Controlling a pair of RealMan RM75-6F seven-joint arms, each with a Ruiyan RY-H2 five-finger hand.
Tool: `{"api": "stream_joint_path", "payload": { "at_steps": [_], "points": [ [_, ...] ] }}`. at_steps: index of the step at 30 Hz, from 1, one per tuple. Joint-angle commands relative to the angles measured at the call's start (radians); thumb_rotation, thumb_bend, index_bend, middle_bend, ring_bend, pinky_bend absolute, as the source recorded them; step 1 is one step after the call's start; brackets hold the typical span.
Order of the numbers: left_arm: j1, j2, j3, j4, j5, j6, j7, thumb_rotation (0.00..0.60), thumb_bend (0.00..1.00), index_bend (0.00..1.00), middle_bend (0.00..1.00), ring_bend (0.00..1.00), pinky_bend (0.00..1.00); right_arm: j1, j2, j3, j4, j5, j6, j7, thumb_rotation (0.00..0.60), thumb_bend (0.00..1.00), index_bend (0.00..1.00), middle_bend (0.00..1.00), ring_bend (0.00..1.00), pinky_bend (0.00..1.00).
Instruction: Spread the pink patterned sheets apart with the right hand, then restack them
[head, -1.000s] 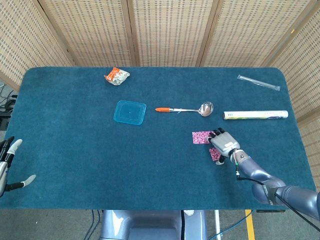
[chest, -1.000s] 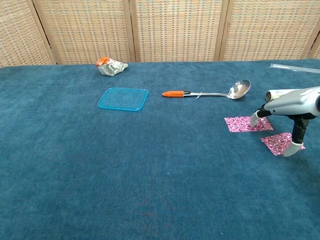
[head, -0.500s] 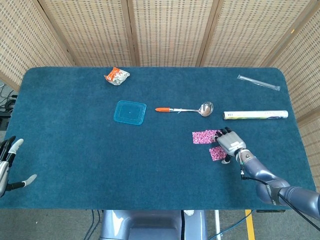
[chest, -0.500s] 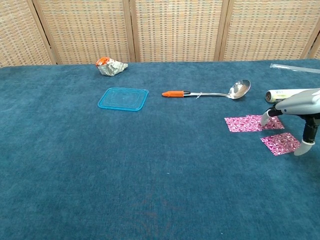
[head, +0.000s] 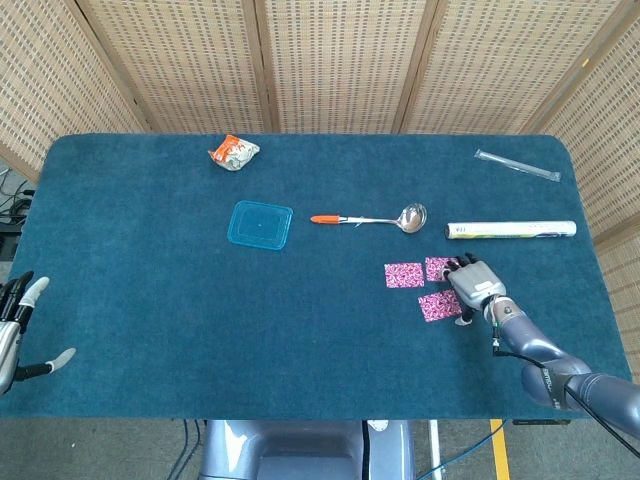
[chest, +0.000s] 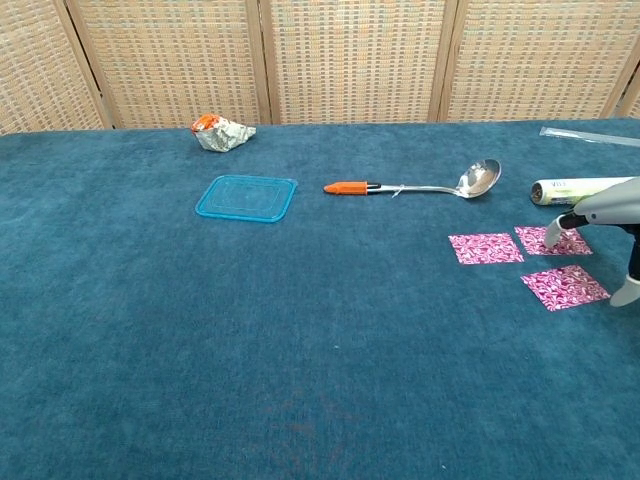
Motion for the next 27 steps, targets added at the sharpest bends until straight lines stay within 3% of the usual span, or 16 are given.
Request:
{"api": "stream_joint_path", "payload": {
  "at_steps": [1, 11, 16, 20, 27],
  "points": [
    [0.000, -0.001, 0.000, -0.001, 0.000, -0.001, 0.001, 0.470, 0.00, 0.07, 0.00, 0.00, 0.00, -0.003, 0.002, 0.000, 0.004, 0.000, -0.001, 0.002, 0.519, 0.00, 0.16, 0.13, 0.00, 0.00],
    [-0.002, -0.003, 0.001, -0.002, 0.002, -0.002, 0.002, 0.469, 0.00, 0.07, 0.00, 0.00, 0.00, -0.012, 0.040, 0.030, -0.054, -0.034, 0.041, 0.027, 0.523, 0.00, 0.16, 0.13, 0.00, 0.00],
    [-0.003, -0.004, 0.001, 0.001, 0.003, -0.004, -0.003, 0.472, 0.00, 0.07, 0.00, 0.00, 0.00, -0.012, 0.058, 0.079, -0.107, -0.046, 0.064, 0.078, 0.541, 0.00, 0.19, 0.13, 0.00, 0.00],
    [-0.002, -0.004, 0.002, 0.005, 0.006, -0.002, -0.010, 0.470, 0.00, 0.07, 0.00, 0.00, 0.00, -0.010, 0.040, 0.105, -0.108, -0.049, 0.090, 0.088, 0.599, 0.01, 0.23, 0.14, 0.00, 0.00],
    [0.003, 0.000, 0.004, 0.009, 0.008, 0.005, -0.019, 0.470, 0.00, 0.07, 0.00, 0.00, 0.00, 0.002, -0.007, 0.137, -0.076, -0.019, 0.101, 0.088, 0.600, 0.05, 0.27, 0.14, 0.00, 0.00]
  ]
}}
